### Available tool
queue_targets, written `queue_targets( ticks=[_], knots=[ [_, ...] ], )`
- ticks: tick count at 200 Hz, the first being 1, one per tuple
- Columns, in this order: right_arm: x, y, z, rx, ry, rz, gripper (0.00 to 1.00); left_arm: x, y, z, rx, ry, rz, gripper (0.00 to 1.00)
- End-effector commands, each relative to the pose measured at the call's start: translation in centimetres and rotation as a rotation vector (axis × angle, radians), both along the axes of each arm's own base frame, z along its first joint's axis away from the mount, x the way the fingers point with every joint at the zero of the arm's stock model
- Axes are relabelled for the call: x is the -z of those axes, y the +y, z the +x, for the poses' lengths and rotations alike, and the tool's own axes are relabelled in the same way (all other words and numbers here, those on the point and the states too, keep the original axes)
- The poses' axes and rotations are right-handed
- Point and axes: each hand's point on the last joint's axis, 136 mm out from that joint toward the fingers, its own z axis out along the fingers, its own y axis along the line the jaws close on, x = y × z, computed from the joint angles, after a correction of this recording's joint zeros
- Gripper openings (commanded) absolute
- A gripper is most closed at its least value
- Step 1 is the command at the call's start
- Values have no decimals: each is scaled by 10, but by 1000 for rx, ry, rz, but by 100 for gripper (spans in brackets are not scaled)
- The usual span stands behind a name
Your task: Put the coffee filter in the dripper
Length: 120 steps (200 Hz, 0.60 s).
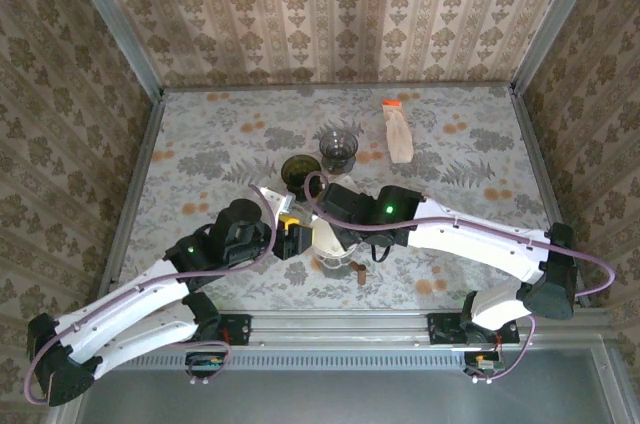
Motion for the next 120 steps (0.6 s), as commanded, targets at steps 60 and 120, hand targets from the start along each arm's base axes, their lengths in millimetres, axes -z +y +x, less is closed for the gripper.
queue_targets(
  ticks=[60,120],
  knots=[
    [2,-2,-1,10,-3,-24,10,8,2,-1,-10,34,9,50],
    [-14,-9,2,40,-46,9,55,11,1,-2,-4,44,13,47]
  ],
)
